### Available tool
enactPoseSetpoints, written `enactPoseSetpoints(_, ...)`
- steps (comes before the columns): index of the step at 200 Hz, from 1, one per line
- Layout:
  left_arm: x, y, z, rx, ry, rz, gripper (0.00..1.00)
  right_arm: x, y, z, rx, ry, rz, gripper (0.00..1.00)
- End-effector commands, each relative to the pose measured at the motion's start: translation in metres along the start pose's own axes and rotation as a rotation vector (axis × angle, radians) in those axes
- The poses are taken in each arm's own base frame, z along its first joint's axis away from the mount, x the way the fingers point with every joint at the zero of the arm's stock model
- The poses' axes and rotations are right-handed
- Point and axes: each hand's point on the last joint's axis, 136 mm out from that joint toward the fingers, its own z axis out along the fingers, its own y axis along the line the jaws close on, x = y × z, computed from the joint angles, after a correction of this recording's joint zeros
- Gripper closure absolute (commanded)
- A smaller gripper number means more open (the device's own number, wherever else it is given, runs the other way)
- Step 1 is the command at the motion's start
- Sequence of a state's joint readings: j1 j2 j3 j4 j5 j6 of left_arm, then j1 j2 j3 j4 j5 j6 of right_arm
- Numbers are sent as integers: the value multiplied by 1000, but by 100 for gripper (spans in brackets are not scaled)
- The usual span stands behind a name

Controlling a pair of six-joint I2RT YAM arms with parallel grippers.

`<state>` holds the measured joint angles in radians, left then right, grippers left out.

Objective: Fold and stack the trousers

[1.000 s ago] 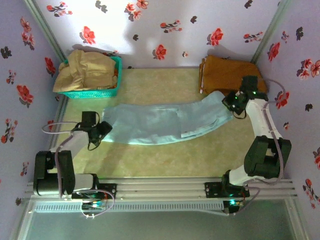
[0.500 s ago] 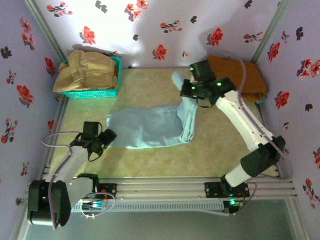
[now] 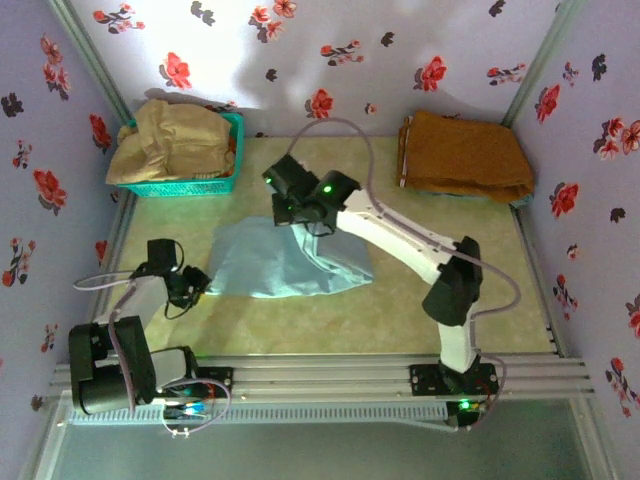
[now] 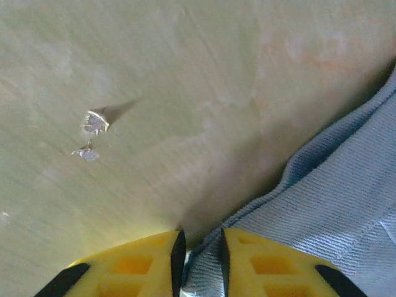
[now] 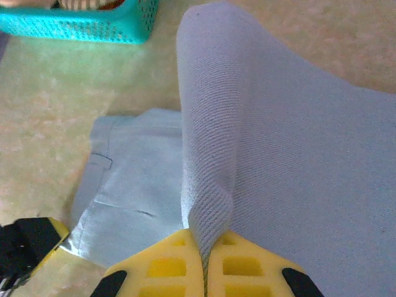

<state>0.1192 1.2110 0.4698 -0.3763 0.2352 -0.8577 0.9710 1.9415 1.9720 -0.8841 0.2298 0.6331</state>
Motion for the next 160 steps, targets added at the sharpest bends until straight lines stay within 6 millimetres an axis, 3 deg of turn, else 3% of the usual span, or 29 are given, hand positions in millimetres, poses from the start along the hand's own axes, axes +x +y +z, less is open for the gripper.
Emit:
enactPoseSetpoints(1,10,-1,12,38,41,39,82,-31,23,-11,20,-177,48,100)
enactPoseSetpoints(28,13,-1,12,44,41,53,90,-21,52,0,11,-216,48,100)
enactPoseSetpoints(76,17,-4,12,49,48,78,93,-29,75,-2,-13,-278,64,100)
enactPoseSetpoints(93,18,-4,12,49,48,81,93,-18,88,14,-42,-242,63,100)
enactPoseSetpoints(130,19,-2,11,47,43,80,93,25,130,67,-117,-115,46,100)
enactPoseSetpoints(141,19,-1,10,44,45,77,88,47,140,89,-127,-40,19,100)
enactPoseSetpoints(148,20,-1,9,43,46,72,77,61,146,100,-138,8,20,99)
enactPoseSetpoints(153,20,-1,8,42,45,70,67,72,152,107,-160,43,19,91)
enactPoseSetpoints(160,19,2,6,34,38,59,55,85,158,113,-185,85,23,69)
